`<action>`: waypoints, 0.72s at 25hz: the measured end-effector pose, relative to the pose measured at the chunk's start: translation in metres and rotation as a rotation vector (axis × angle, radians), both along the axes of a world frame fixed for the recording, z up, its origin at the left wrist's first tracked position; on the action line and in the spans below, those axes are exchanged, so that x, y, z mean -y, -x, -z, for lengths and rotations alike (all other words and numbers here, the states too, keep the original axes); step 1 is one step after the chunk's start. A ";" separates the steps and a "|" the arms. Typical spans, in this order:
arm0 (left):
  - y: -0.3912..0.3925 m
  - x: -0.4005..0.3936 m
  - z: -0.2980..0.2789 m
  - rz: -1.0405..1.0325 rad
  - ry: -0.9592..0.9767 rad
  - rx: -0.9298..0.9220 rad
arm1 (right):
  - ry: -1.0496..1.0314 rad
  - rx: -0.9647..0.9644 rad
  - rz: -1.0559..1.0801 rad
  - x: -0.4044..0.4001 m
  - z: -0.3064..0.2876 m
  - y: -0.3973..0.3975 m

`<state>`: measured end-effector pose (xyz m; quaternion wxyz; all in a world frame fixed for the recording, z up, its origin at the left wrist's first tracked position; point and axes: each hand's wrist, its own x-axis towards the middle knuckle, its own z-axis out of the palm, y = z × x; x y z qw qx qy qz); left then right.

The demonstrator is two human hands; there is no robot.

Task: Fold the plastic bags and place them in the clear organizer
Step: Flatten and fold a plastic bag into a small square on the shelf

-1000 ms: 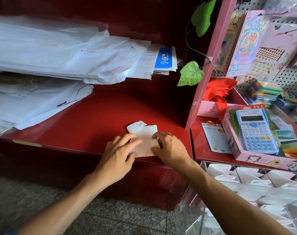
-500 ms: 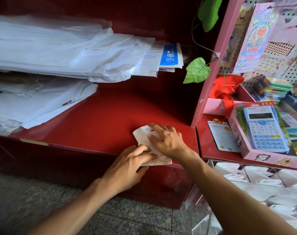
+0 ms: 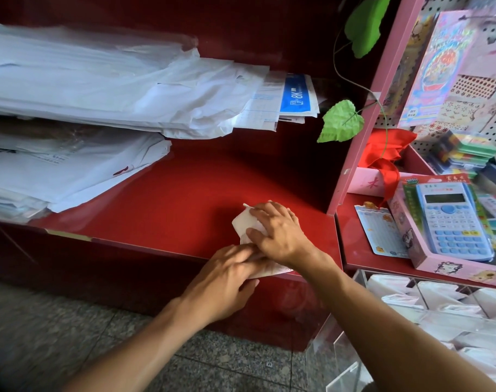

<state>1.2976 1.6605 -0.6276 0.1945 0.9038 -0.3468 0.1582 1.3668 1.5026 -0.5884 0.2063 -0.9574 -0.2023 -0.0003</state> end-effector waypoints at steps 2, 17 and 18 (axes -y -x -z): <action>-0.004 0.000 0.004 -0.022 -0.014 -0.026 | 0.048 0.100 0.028 0.008 -0.007 0.006; -0.013 0.001 0.007 -0.100 0.007 -0.035 | 0.126 0.027 0.023 0.025 -0.009 0.015; -0.014 0.002 0.008 -0.110 -0.004 -0.049 | 0.135 -0.016 -0.016 0.024 -0.008 0.016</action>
